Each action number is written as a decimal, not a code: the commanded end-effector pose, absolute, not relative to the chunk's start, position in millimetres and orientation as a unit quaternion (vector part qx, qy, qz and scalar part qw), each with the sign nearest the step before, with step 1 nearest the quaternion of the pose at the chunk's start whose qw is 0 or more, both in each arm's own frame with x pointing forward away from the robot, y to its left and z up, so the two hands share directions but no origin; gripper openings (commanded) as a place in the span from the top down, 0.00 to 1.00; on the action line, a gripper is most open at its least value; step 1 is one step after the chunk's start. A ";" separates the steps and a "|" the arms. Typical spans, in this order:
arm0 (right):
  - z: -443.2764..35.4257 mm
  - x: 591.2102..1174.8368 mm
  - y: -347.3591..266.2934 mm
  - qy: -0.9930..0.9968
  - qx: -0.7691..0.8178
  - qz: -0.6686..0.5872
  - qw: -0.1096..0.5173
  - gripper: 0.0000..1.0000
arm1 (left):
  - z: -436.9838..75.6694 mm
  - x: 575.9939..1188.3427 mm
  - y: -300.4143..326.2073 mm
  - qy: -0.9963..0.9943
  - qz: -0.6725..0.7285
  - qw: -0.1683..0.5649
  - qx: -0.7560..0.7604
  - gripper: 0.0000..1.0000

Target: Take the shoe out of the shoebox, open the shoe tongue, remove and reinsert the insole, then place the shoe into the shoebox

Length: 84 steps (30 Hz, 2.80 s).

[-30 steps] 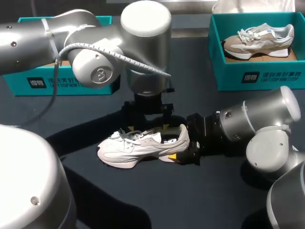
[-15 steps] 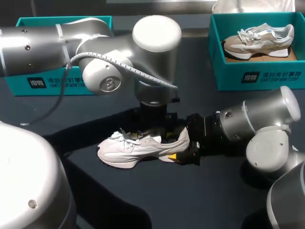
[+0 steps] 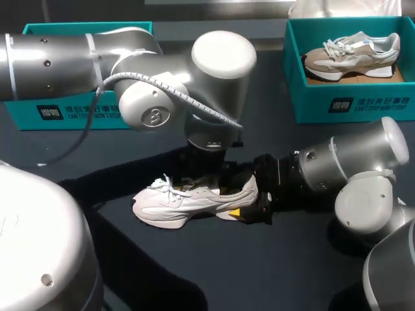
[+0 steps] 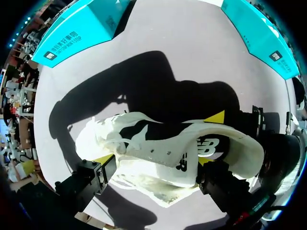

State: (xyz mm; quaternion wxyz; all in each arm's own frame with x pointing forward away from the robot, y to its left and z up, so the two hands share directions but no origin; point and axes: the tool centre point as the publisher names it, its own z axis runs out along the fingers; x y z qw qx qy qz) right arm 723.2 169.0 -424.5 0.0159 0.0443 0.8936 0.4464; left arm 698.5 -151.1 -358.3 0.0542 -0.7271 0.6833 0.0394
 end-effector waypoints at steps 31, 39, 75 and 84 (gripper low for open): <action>-426.6 723.7 173.4 0.895 0.045 0.444 0.016 1.00 | -306.1 679.3 -69.7 0.639 -0.016 0.036 -0.768 1.00; -426.6 723.7 173.4 0.895 0.045 0.444 0.016 1.00 | -337.0 682.2 -33.8 0.603 0.028 0.044 -0.796 1.00; -426.6 723.7 173.4 0.895 0.045 0.444 0.016 1.00 | -229.7 700.7 -82.6 0.886 -0.123 0.018 -0.446 0.00; -426.6 723.7 173.4 0.895 0.045 0.444 0.016 1.00 | -210.1 703.6 -115.0 0.992 -0.046 0.021 -0.116 0.00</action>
